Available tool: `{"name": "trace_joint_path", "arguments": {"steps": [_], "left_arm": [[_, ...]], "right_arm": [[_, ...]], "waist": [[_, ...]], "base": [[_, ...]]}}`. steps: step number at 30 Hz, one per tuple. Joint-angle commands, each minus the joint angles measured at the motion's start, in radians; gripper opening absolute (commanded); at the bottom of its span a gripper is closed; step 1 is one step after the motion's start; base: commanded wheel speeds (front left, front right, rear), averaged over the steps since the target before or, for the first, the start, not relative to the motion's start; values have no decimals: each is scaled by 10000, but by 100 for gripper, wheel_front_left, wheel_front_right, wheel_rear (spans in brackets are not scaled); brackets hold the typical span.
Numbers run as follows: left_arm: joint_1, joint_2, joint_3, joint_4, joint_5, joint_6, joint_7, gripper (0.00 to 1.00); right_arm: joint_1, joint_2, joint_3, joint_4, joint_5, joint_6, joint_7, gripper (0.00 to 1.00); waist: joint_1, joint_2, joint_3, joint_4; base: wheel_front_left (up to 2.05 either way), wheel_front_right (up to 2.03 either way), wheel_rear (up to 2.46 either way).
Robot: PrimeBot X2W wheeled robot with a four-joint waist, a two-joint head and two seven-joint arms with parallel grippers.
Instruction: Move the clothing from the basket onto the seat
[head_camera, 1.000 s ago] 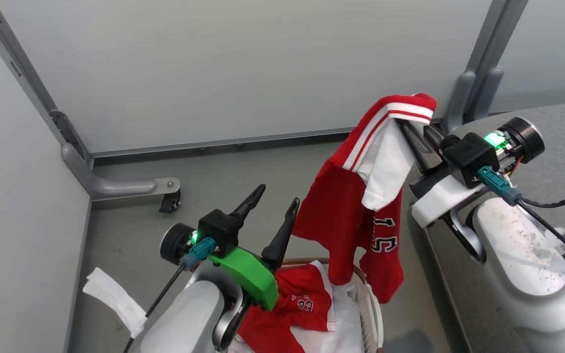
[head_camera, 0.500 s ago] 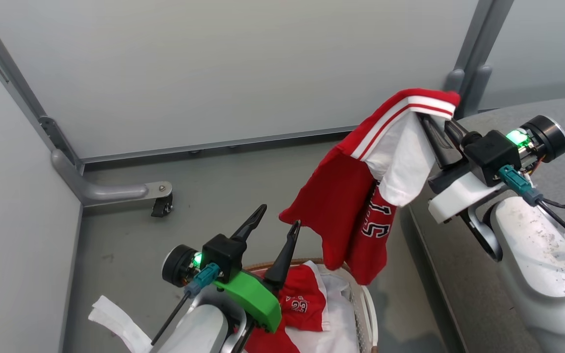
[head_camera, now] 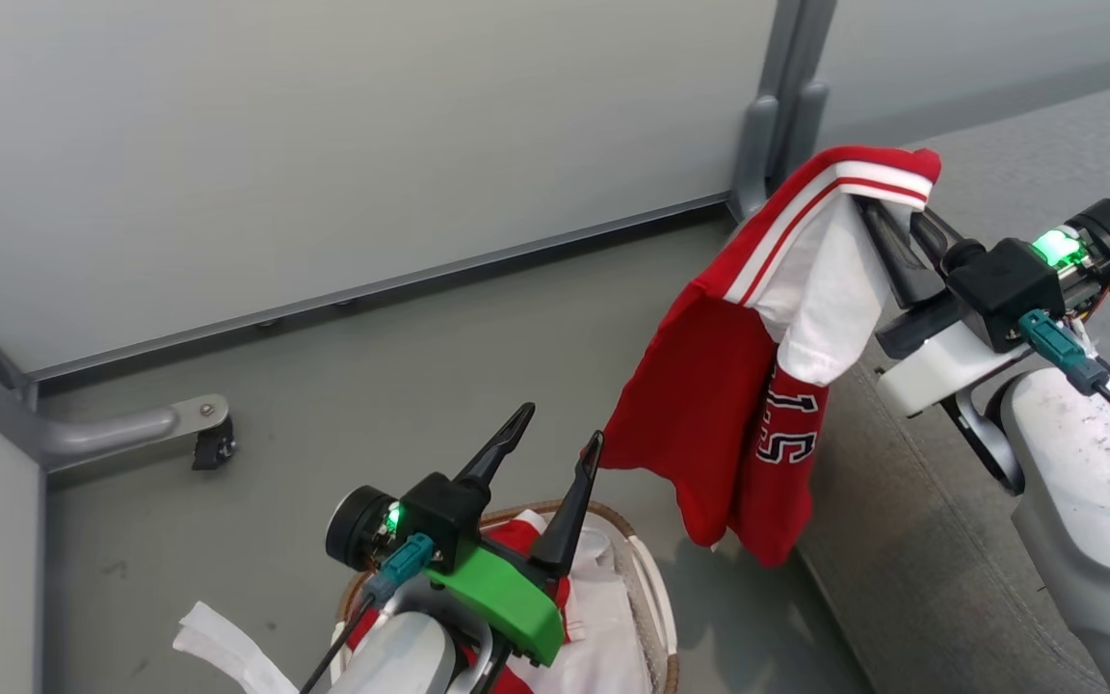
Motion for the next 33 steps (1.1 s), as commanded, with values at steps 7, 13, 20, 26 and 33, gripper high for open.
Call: {"name": "trace_joint_path", "arguments": {"steps": [7,13,20,26,33], "left_arm": [[-156,24,-55,-154,196,-7,5,100],[-379,27,-66,-289,428,-11,5,100],[-690,29,-48,-511,786,-17,5,100],[-1145,27,-67,-624,1244,-21,5,100],[-1735,99,271,-1054,1829,-23,5,100]], "right_arm": [[-194,-151,-182,-58,81,-14,-25,0],[-373,-196,-358,29,162,-14,-25,0],[-1368,-411,-250,485,74,-14,-25,0],[-3497,-1170,-463,935,59,-14,-25,0],[-6461,-2449,-999,1452,348,-14,24,0]], "waist": [[0,0,701,-1664],[0,0,1067,-1937],[0,0,1827,-1781],[0,0,2826,-1385],[0,0,4302,-971]], "base": [[0,0,0],[0,0,0],[0,0,0],[0,0,0],[0,0,0]]}}
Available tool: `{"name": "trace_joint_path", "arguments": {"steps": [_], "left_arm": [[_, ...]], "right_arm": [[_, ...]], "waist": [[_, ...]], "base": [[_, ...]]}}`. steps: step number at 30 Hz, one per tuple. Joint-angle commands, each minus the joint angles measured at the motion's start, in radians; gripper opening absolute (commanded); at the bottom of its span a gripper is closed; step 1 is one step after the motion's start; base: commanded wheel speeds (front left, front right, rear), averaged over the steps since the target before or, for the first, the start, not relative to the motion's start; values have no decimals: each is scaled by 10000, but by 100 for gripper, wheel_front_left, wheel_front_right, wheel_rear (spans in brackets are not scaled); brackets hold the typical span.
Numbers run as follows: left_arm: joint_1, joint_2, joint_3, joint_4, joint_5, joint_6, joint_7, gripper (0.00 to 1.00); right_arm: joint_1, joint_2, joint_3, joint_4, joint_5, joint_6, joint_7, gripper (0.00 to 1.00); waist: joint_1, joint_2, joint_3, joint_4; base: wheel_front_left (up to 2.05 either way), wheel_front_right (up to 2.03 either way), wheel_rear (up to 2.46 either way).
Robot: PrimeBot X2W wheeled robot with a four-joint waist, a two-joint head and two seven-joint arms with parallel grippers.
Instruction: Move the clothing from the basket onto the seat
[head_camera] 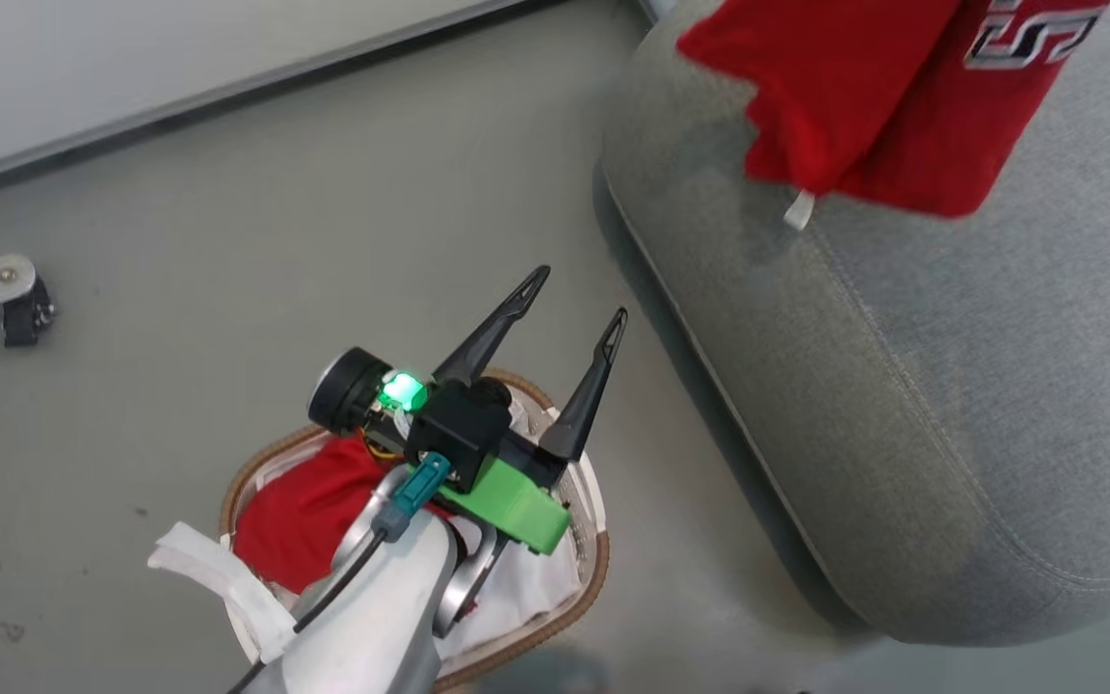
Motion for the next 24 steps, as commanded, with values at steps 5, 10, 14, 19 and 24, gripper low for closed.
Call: {"name": "trace_joint_path", "arguments": {"steps": [5,10,14,19,24], "left_arm": [[-739,263,64,-392,426,-23,4,100],[-1164,450,105,-582,803,-24,5,100],[-1399,547,217,-641,959,22,5,100],[-1547,826,264,-574,1210,28,5,100],[-1529,957,331,-561,1259,59,5,100]], "right_arm": [[-1851,-922,-463,770,238,-14,342,0],[-2527,-1141,-1059,1773,337,-14,290,0],[-2141,-822,-1718,2706,331,-14,78,0],[-1074,181,-2658,3610,-24,-14,-27,0],[-57,1049,-3248,3855,-331,-14,-33,0]], "waist": [[-1,-1,2131,629],[-1,-1,3080,608],[-1,-1,3644,483],[-1,-1,4231,236],[-1,-1,4409,76]], "base": [[0,0,0],[0,0,0],[0,0,0],[0,0,0],[0,0,0]]}}
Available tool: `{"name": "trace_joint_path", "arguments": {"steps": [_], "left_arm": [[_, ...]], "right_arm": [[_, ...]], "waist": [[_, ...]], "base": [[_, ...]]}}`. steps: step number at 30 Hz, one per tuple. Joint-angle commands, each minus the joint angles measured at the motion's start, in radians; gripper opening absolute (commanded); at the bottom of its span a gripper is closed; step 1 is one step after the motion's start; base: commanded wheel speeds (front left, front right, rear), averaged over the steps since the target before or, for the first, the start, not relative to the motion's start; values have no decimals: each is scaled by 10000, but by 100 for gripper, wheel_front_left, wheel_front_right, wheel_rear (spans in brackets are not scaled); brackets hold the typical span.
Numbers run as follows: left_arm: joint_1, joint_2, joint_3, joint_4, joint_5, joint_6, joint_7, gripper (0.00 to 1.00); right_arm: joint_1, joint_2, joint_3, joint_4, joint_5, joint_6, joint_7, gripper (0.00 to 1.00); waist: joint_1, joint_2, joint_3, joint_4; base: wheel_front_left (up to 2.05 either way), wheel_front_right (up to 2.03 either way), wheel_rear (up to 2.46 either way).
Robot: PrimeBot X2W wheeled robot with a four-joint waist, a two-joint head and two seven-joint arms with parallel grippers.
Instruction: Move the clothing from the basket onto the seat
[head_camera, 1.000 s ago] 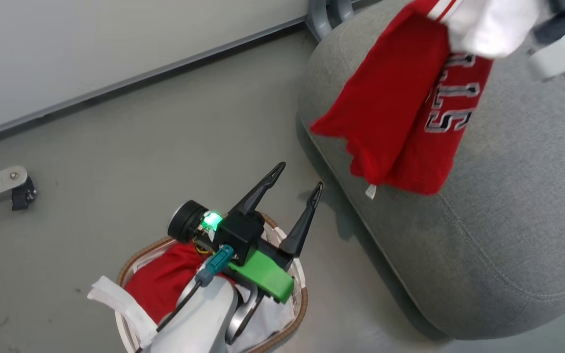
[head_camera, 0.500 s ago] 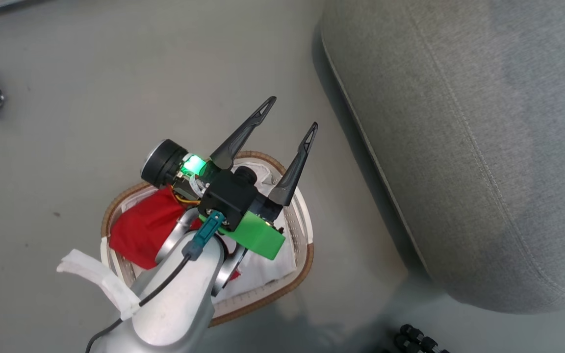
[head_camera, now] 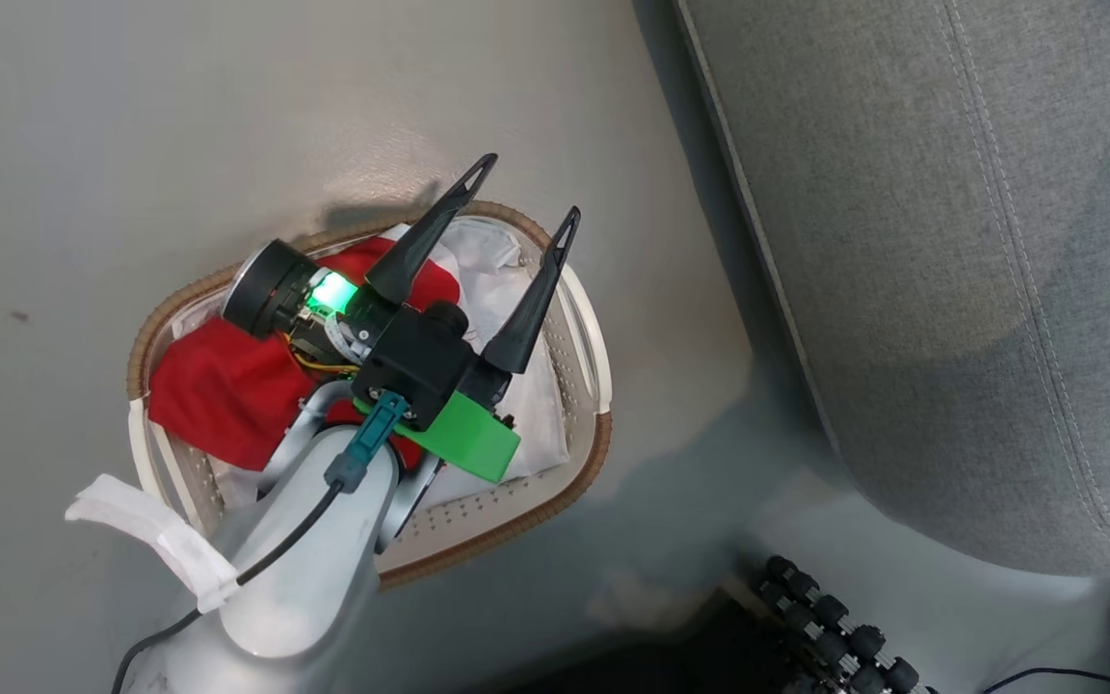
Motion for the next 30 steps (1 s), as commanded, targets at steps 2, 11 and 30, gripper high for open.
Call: {"name": "trace_joint_path", "arguments": {"steps": [2,11,30], "left_arm": [[-158,104,66,31,67,35,5,100],[14,180,144,99,-49,91,5,100],[680,-375,823,382,-797,55,5,100]], "right_arm": [[501,334,-138,60,-109,-14,-44,0],[1893,1396,-158,-392,-19,-14,-43,45],[5027,1604,212,-1801,116,-14,-36,100]], "waist": [[-2,-1,234,-208],[-2,-1,55,-340],[-2,-1,-2171,107]], "base": [[0,0,0],[0,0,0],[0,0,0]]}}
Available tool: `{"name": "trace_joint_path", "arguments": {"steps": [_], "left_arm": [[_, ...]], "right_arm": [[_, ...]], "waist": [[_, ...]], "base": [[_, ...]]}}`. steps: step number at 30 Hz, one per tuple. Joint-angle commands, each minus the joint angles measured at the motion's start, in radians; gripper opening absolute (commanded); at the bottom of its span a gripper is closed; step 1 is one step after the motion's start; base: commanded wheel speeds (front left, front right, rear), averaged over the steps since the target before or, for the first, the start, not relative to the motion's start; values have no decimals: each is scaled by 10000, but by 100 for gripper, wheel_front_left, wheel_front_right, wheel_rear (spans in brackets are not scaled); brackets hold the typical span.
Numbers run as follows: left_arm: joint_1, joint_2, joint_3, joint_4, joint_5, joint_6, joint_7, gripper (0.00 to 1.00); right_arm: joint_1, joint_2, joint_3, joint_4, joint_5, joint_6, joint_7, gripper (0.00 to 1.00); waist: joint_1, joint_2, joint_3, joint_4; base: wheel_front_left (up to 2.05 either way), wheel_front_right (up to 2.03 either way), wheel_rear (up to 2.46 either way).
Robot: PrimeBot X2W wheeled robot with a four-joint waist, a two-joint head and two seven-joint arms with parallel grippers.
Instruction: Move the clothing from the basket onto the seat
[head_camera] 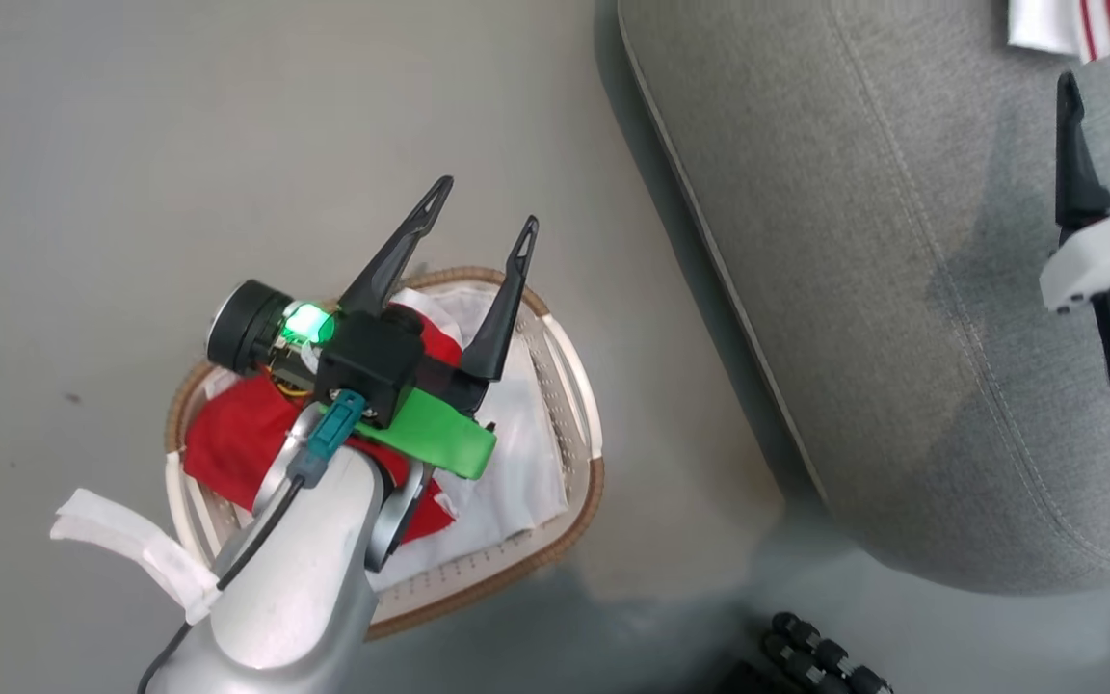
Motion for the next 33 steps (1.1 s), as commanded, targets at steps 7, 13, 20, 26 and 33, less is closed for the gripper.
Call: {"name": "trace_joint_path", "arguments": {"steps": [7,13,20,26,33], "left_arm": [[613,-320,306,255,-315,-47,6,100],[1202,-459,685,499,-525,-67,6,100],[2133,-531,1630,567,-1023,126,6,100],[2938,-543,2468,397,-1541,421,6,100],[3901,-546,3169,207,-1686,557,6,100]], "right_arm": [[745,-357,-122,-103,-66,-14,-23,100],[961,-239,175,-394,-114,-14,-23,100],[1353,163,584,-769,230,-14,-23,100],[2046,779,1101,-1051,325,-14,-23,100],[3124,1676,1675,-1816,101,-14,-24,100]], "waist": [[0,0,-1951,869],[0,0,-2963,1428],[0,0,-3984,2052],[0,0,-4583,2400],[0,0,-5135,2678]], "base": [[0,0,0],[0,0,0],[0,0,0],[0,0,0],[0,0,0]]}}
